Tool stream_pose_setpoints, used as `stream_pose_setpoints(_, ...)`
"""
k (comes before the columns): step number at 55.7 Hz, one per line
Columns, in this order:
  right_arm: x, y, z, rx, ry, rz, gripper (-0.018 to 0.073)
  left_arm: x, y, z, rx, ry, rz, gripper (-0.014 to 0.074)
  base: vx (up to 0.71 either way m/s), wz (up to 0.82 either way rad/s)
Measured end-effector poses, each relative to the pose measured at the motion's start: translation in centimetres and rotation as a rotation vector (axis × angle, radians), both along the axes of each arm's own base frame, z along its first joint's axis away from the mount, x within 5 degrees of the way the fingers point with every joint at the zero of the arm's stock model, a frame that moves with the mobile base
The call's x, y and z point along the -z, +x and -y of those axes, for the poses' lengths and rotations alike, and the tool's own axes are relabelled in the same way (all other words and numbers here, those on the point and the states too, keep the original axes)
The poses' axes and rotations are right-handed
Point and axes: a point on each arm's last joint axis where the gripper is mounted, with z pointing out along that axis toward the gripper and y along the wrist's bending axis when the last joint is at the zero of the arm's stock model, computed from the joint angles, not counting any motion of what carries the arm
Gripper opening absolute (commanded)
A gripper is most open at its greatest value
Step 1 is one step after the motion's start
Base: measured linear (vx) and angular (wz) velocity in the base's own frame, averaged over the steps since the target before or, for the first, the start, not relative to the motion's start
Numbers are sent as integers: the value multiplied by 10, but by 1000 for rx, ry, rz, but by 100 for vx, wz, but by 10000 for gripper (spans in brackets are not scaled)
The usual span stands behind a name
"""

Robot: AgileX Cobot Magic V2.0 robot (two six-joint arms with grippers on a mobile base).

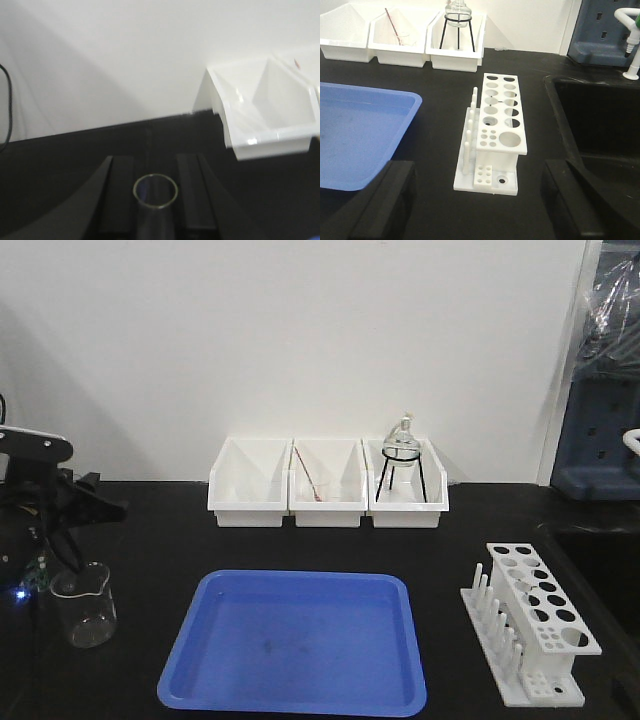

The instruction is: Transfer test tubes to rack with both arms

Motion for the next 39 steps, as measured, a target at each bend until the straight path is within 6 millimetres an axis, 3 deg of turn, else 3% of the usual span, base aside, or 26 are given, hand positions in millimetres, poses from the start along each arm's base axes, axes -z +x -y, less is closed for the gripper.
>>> stream_pose_setpoints(11,-3,1,-1,-11,-1,39,572,-41,-19,-5,-70,-294,81,-7,0,0)
stream_pose_setpoints(20,-9,6,0,-2,-2,20,561,-51,-31,-1,-57,-492,12,-7,0,0)
stream_pose_setpoints(31,-22,37,4,61,-24,-278,561,-41,-38,34,41,-548,-169,-7,0,0)
stream_pose_setpoints(39,-36,72,-15,-80,-56,-383,561,-39,-45,71,134,-541,-222,-7,0,0)
